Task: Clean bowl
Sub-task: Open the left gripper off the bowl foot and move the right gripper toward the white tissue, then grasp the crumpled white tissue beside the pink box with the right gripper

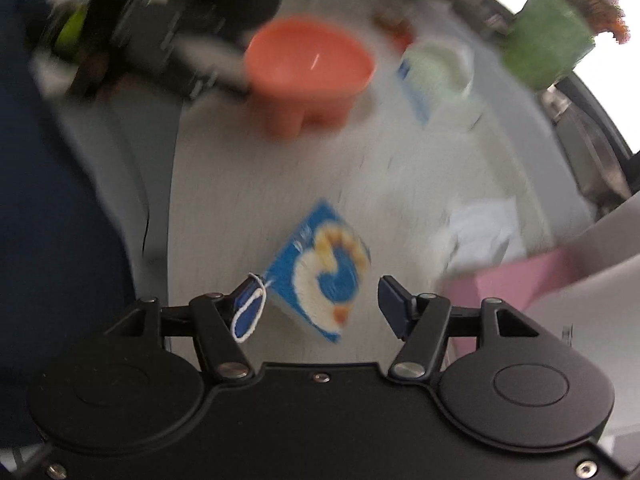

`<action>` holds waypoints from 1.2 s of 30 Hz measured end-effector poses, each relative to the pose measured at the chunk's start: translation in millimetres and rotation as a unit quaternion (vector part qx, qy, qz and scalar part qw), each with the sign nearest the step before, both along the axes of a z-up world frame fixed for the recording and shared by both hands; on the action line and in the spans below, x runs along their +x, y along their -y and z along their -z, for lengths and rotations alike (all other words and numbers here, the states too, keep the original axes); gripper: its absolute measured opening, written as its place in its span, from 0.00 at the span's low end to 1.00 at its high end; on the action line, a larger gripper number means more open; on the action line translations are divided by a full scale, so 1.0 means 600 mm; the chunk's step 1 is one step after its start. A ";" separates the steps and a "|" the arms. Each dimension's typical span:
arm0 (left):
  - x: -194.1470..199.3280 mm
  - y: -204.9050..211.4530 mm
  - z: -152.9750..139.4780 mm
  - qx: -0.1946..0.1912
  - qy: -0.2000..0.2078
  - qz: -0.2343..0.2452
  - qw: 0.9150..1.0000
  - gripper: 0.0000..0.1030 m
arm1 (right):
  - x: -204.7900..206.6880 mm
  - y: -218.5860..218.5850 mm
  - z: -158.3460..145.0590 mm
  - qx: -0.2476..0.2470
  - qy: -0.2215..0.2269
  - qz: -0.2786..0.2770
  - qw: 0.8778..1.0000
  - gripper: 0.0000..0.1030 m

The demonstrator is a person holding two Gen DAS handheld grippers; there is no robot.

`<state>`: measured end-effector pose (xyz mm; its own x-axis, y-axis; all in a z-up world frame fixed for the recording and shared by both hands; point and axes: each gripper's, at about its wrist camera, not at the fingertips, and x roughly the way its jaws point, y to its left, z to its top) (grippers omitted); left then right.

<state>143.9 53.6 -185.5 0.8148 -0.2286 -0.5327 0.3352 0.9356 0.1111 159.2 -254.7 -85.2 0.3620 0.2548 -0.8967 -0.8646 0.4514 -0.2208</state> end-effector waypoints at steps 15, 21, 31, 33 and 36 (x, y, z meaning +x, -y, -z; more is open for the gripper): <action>0.034 0.024 0.024 0.016 -0.017 0.001 1.000 0.69 | 0.101 0.172 0.036 0.346 -0.292 0.491 0.744 0.76; 0.039 0.026 0.020 0.021 -0.015 0.005 1.000 0.69 | 0.116 0.167 0.034 0.319 -0.304 0.538 0.719 0.79; 0.040 0.032 0.022 0.027 0.001 0.008 1.000 0.68 | 0.092 0.092 0.015 0.118 -0.227 0.456 0.852 0.79; 0.039 0.033 0.022 0.027 0.004 0.006 1.000 0.68 | 0.070 0.056 0.011 0.034 -0.137 0.383 0.913 0.79; 0.038 0.033 0.024 0.023 0.002 0.004 1.000 0.68 | 0.035 0.021 0.019 -0.053 -0.015 0.284 0.957 0.79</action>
